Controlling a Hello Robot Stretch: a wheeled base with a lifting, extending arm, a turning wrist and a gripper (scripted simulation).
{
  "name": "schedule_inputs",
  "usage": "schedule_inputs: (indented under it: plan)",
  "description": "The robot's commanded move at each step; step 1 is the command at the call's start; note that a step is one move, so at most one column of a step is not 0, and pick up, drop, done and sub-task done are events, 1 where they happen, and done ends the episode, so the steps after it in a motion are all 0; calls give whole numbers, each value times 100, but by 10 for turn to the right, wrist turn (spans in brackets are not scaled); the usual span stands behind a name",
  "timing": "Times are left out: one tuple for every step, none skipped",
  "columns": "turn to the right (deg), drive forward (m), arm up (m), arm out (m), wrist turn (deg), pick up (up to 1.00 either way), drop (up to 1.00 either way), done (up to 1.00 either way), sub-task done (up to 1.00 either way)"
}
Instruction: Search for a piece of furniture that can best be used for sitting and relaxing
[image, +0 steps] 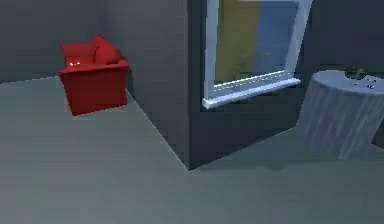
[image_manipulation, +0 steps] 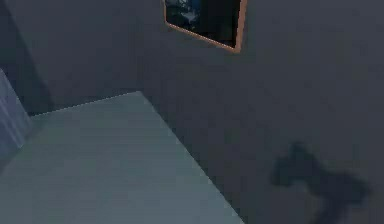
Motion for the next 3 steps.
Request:
schedule_inputs:
  plan:
    - [-300, 0, 0, 0, 0, 0, 0, 0, 0]
    - [0, 100, 0, 0, 0, 0, 0, 0, 0]
    - [0, 100, 0, 0, 0, 0, 0, 0, 0]
